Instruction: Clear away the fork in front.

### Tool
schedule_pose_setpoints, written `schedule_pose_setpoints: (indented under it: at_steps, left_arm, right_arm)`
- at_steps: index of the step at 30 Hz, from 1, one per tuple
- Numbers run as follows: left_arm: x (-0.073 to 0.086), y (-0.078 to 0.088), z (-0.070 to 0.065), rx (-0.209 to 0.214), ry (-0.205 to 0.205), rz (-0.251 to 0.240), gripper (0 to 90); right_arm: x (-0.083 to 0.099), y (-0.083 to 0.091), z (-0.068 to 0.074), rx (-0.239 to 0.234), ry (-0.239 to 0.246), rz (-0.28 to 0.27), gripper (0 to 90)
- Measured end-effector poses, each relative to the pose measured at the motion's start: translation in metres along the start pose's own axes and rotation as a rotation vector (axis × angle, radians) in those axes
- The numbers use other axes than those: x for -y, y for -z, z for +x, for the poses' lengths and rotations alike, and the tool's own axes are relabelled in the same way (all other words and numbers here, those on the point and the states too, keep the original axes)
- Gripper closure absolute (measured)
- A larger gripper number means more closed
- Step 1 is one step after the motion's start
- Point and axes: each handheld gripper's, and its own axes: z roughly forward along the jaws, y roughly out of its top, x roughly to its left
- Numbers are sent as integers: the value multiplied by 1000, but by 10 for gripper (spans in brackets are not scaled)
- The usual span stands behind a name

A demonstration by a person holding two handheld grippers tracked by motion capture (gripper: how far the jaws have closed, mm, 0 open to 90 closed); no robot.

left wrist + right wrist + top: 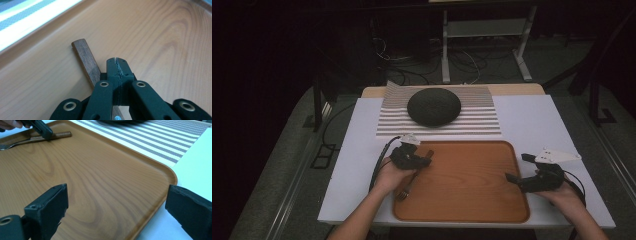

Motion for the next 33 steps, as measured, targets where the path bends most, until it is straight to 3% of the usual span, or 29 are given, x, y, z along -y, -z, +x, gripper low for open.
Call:
schedule_pose_setpoints:
  at_steps: [17, 24, 29, 33]
  left_arm:
    - [22, 32, 28, -55, 96, -24, 899]
    - [24, 37, 32, -55, 98, -46, 884]
    - [20, 42, 24, -53, 58, -80, 778]
    - [20, 50, 19, -74, 38, -99, 592]
  right_arm:
    - [0, 1, 0, -1, -1, 0, 45]
    - [0, 1, 0, 0, -1, -2, 45]
    - [0, 1, 0, 0, -2, -2, 45]
    - [1, 2, -1, 2, -3, -3, 45]
